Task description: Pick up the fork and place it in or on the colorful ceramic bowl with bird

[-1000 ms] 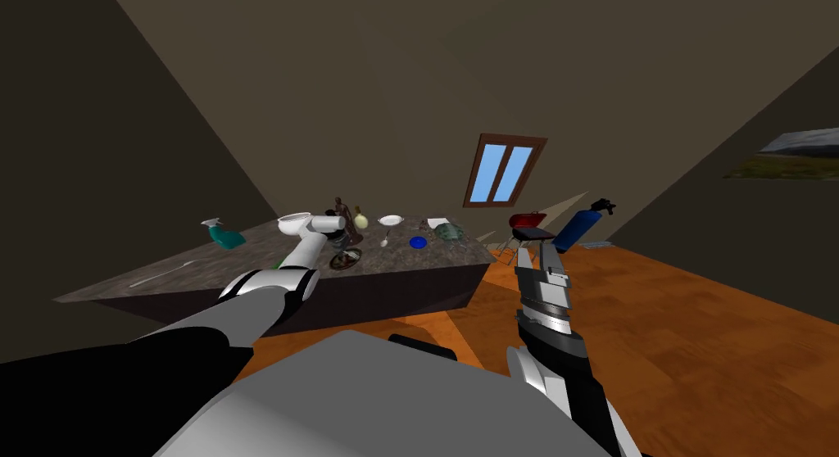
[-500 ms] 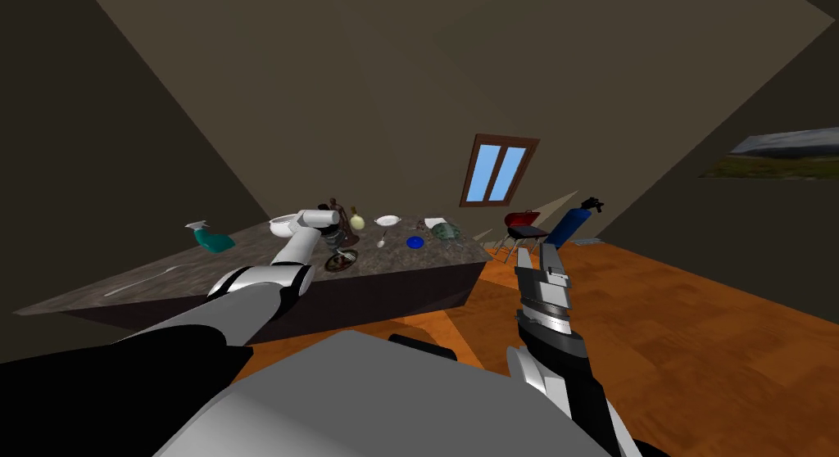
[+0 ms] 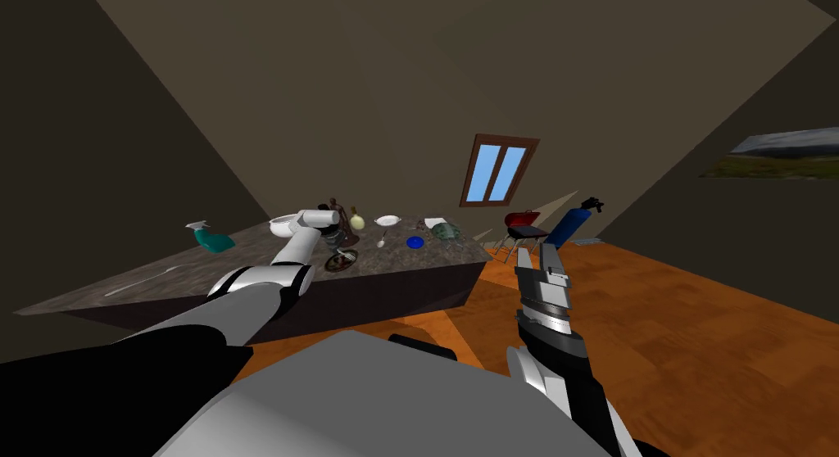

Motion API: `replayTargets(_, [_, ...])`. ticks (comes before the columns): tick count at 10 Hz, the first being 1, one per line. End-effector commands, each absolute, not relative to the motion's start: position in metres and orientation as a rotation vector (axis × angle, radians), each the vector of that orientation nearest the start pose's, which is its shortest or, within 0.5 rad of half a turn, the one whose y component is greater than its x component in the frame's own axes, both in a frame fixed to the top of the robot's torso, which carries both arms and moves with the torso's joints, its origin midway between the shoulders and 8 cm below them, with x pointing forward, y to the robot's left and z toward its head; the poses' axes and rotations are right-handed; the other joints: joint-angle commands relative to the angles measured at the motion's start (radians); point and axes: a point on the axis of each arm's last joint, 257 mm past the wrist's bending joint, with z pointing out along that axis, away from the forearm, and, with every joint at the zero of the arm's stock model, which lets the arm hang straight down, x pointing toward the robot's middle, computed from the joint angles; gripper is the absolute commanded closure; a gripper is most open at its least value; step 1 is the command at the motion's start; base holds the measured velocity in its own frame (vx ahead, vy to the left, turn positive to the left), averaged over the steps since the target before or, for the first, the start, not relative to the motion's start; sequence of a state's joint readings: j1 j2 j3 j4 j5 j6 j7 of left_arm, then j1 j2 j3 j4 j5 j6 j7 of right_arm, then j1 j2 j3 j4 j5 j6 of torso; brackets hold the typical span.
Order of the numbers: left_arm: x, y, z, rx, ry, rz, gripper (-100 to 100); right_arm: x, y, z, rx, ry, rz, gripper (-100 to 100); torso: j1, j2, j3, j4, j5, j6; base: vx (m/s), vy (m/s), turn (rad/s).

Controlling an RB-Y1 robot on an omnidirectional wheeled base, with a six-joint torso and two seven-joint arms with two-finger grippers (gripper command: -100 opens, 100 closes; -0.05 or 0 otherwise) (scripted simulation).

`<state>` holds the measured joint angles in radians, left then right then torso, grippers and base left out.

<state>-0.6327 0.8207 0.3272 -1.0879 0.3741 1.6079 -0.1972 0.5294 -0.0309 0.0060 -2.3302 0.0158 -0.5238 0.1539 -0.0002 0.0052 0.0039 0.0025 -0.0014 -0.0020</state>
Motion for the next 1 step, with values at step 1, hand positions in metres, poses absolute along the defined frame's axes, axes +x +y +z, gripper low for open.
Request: replayTargets(1, [0.4639,0.5788,-0.1972,-2.141,1.716,-0.104,0,0.3287,-0.2715,0.0414,0.530,0.647,1.157,0,0.000,0.000,0.000,0.000,0.000,0.000,0.000,0.000,0.000])
